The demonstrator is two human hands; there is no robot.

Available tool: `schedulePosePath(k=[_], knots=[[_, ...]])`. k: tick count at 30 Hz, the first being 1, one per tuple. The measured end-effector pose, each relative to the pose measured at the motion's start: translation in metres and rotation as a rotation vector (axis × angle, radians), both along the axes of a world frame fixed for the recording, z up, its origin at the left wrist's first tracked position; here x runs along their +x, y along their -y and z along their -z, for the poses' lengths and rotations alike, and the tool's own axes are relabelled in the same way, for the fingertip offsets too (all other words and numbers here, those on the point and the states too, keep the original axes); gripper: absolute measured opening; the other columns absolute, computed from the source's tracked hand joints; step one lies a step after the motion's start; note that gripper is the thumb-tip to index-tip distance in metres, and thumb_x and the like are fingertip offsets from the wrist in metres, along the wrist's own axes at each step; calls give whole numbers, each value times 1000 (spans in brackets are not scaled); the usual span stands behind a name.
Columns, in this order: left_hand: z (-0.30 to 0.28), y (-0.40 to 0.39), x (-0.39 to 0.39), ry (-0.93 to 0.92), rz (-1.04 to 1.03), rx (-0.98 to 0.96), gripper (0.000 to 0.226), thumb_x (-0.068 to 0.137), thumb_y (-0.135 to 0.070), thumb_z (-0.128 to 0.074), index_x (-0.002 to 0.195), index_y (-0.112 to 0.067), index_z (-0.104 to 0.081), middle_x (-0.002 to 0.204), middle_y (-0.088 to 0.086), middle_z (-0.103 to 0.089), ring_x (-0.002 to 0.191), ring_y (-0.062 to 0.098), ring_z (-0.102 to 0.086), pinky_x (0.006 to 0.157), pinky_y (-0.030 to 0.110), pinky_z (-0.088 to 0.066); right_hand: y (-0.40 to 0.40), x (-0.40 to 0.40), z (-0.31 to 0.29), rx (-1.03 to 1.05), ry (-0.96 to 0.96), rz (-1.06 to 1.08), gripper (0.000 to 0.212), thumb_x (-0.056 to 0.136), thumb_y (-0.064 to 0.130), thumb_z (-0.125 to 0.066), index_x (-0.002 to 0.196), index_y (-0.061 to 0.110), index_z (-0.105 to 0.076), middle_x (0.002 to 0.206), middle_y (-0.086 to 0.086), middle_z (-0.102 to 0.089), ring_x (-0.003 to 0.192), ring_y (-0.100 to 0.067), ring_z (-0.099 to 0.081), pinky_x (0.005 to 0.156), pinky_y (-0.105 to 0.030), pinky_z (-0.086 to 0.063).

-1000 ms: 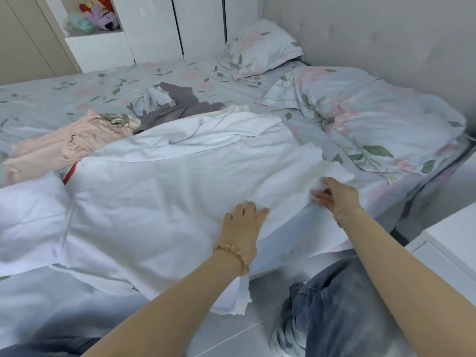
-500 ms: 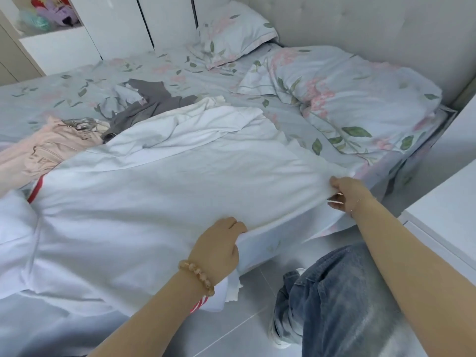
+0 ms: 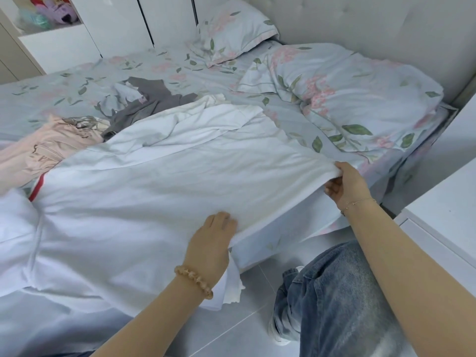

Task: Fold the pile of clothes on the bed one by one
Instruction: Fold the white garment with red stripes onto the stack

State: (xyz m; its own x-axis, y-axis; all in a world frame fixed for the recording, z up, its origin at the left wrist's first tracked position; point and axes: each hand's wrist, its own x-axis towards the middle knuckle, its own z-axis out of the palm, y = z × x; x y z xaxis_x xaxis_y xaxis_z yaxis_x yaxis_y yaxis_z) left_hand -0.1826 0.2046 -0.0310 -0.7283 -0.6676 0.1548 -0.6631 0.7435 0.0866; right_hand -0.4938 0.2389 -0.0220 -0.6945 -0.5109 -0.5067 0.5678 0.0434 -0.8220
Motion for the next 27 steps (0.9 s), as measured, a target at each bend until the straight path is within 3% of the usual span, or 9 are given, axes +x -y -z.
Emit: schedulePosePath(k=[2,5,9,15,17,20,23,25,27], knots=[[-13,0,17,-46,-28,27,40,52,2,-77,82,-19,-60,89,-4,-55,76,18,-54,44,23,-42,6,9,-9,-112,27,53,17,94,26,-56,93,9,-60,68,-4,-59,41,-10,-57,42,-19,-46],[-46,8,37,-128,-182,87,22,75,-14,-72,86,-22,-55,85,-7,-54,69,15,-53,56,30,-49,24,23,-28,-289,67,53,12,96,22,-55,95,11,-59,80,-6,-67,59,-11,-70,52,-20,-52],[-85,50,51,-288,-259,263,19,78,-21,-74,84,-24,-56,80,-10,-66,67,12,-62,64,27,-48,60,33,-48,-433,40,-28,9,97,22,-54,97,13,-55,94,-11,-73,81,-18,-74,58,-24,-55],[-87,132,43,-468,-372,843,10,82,-16,-74,76,-9,-71,69,1,-70,62,9,-63,57,16,-47,120,34,-34,-226,-272,-169,30,99,28,-54,92,2,-67,90,-11,-73,75,-15,-70,65,-29,-60],[-75,158,42,-516,-421,919,28,82,-25,-74,86,2,-69,81,11,-69,73,21,-64,71,27,-50,135,34,-21,-117,-410,-224,32,100,29,-50,96,3,-68,92,-10,-72,77,-13,-69,69,-29,-59],[-57,189,38,-533,-509,915,37,87,-32,-69,98,3,-68,98,21,-71,97,41,-66,94,48,-51,146,32,-10,7,-580,-376,34,100,34,-48,103,7,-69,102,-5,-68,96,-19,-63,96,-35,-50],[-38,200,27,-343,-520,829,24,91,-29,-63,95,-6,-69,95,13,-71,98,36,-65,90,41,-52,145,33,-4,94,-814,-591,33,101,25,-46,119,4,-63,120,-3,-60,112,-16,-52,100,-24,-33],[-29,199,18,-125,-511,610,26,90,-26,-63,110,-9,-61,109,11,-61,106,33,-58,92,39,-47,146,33,6,145,-1098,-684,30,100,15,-47,121,-1,-61,132,-13,-57,125,-26,-48,101,-23,-29],[-25,187,4,32,-447,231,44,86,-13,-61,129,-12,-51,129,14,-48,116,34,-48,93,43,-42,146,39,12,158,-1343,-787,36,99,15,-49,133,5,-56,147,-12,-45,139,-27,-36,111,-25,-19]])
